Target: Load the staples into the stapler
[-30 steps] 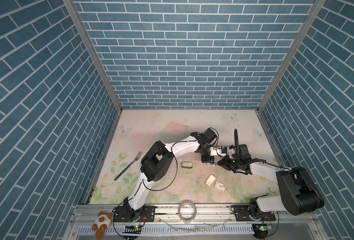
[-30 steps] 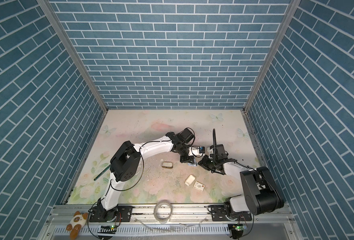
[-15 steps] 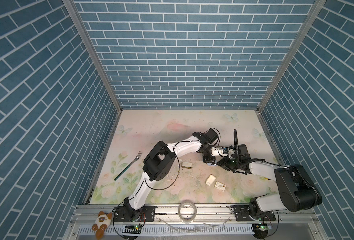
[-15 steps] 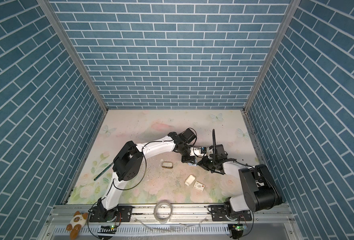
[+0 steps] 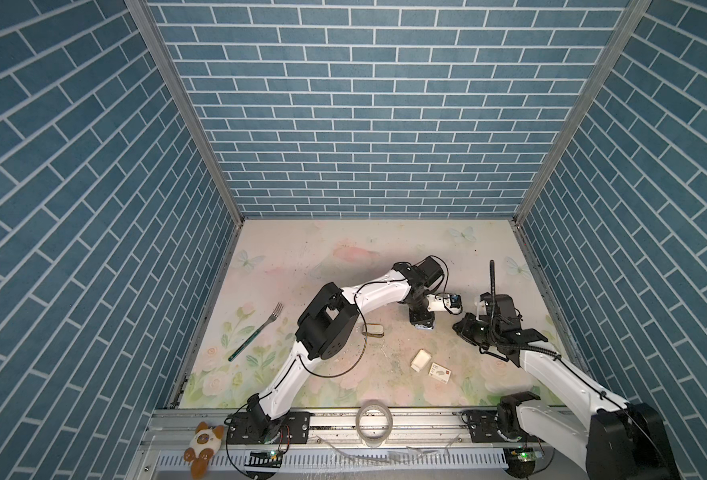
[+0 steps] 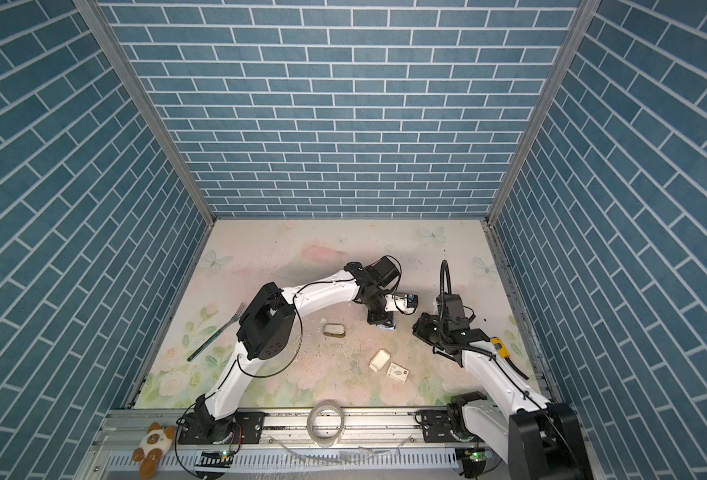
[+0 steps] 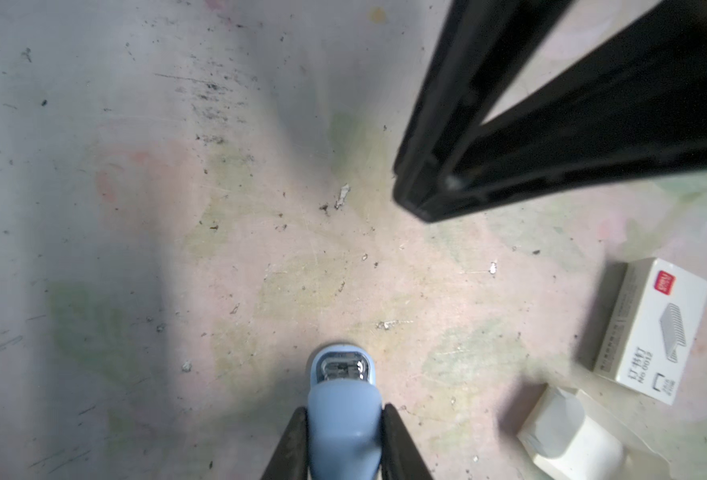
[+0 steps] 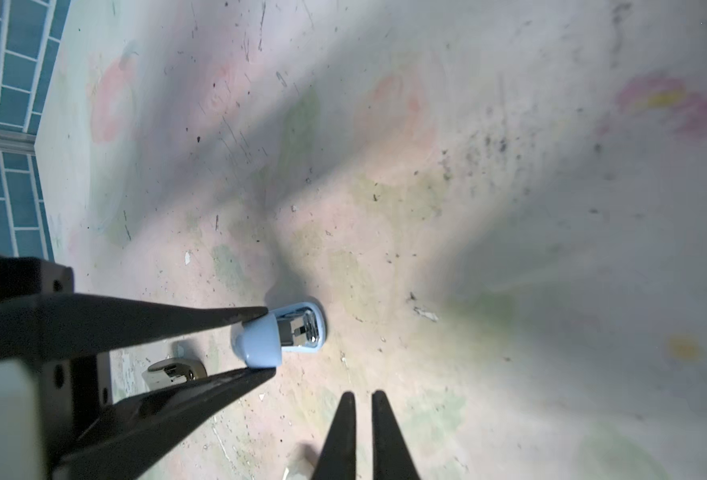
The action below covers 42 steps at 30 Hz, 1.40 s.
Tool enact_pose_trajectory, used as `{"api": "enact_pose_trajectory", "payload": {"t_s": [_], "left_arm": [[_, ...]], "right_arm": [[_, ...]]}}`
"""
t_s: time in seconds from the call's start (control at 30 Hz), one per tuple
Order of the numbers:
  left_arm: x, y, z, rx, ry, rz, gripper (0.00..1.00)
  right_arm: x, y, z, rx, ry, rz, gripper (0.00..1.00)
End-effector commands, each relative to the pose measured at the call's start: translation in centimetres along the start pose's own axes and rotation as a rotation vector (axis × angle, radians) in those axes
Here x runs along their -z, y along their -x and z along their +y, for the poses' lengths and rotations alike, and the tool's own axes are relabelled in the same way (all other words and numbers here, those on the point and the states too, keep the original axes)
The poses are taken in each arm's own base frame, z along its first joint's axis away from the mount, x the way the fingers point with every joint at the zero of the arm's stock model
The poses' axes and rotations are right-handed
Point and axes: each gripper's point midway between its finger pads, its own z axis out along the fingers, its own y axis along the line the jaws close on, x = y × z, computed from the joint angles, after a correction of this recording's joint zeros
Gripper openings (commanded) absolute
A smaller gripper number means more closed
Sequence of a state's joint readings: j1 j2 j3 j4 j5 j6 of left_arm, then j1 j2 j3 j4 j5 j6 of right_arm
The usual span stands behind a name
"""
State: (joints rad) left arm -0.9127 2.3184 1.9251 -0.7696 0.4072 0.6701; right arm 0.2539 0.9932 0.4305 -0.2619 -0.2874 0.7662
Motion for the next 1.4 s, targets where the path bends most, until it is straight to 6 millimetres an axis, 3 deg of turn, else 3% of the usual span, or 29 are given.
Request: {"api": "enact_pose_trajectory", "payload": {"t_s": [0.0, 0.3, 0.8, 1.03, 1.37], "left_arm": [[-1.8, -2.9, -0.9, 0.013, -0.038, 0.136, 0.15], [-3.3, -4.8, -1.2, 0.014, -0.059, 0.266, 0.14], [-5.4, -8.3, -2.8, 0.004, -0.153, 0.497, 0.13], [-4.4, -6.8, -2.5, 0.003, -0.116, 0.438, 0.2], [-0.5, -2.9, -1.3, 0.004, -0.012, 0.303, 0.29]], "right_arm": [[1.1, -1.3, -3.1, -0.065, -0.133, -0.001, 0.11], [3.4, -1.2, -3.6, -0.054, -0.163, -0.061, 0.11], [3.8, -1.1, -3.3, -0.032, -0.153, -0.066, 0.1], [4.0, -0.9, -3.2, -0.028, -0.149, -0.077, 0.11], [4.3, -0.8, -3.4, -0.021, -0.159, -0.098, 0.12]]}}
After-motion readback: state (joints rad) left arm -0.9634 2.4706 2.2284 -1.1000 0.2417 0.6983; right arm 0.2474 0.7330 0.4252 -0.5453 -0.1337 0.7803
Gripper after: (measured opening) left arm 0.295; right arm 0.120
